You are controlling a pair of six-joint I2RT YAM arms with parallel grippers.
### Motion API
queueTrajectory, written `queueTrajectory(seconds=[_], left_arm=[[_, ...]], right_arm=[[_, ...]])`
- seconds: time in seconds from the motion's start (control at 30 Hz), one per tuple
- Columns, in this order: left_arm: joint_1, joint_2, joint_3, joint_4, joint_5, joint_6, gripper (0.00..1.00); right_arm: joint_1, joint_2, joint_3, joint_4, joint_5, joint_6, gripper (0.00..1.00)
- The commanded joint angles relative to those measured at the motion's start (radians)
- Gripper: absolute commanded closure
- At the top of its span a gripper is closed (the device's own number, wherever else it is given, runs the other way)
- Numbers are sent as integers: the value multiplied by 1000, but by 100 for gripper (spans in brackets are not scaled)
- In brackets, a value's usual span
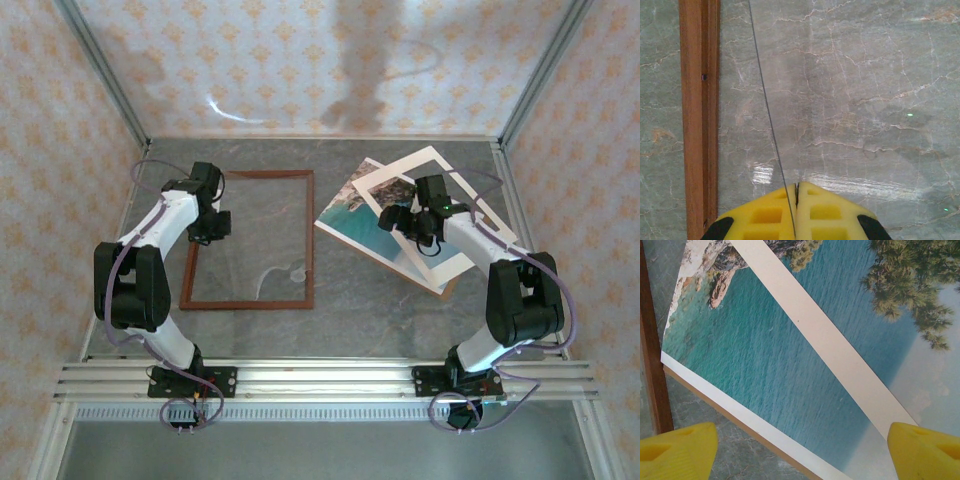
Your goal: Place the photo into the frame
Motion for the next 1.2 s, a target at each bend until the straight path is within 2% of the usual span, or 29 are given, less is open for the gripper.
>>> queueTrajectory(seconds=[0.0, 1.17], left_arm=[[11, -19, 18, -36, -40, 30, 100], [23, -36, -9, -32, -52, 35, 100]], right_arm=[[8, 6, 15, 4, 5, -14, 12], [9, 10, 17, 6, 4, -14, 12]])
